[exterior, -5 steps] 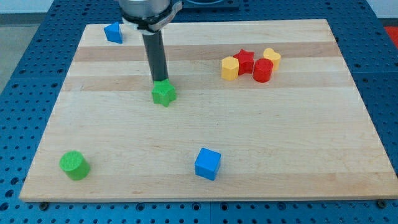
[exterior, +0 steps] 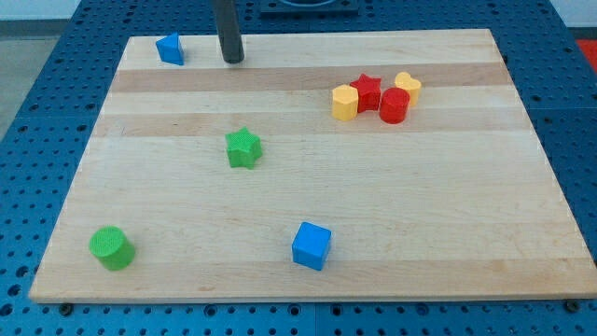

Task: Move the triangle to the right of the green star

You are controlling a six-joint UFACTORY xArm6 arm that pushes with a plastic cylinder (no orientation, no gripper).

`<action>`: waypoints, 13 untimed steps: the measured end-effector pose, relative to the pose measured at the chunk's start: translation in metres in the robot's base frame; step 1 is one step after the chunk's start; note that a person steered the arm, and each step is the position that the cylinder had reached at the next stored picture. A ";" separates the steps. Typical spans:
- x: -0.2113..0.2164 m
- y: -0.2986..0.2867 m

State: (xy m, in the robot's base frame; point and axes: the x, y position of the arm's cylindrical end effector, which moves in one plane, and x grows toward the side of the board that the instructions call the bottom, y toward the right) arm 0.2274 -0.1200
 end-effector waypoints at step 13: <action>0.021 -0.058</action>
State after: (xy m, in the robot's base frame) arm 0.2481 -0.1783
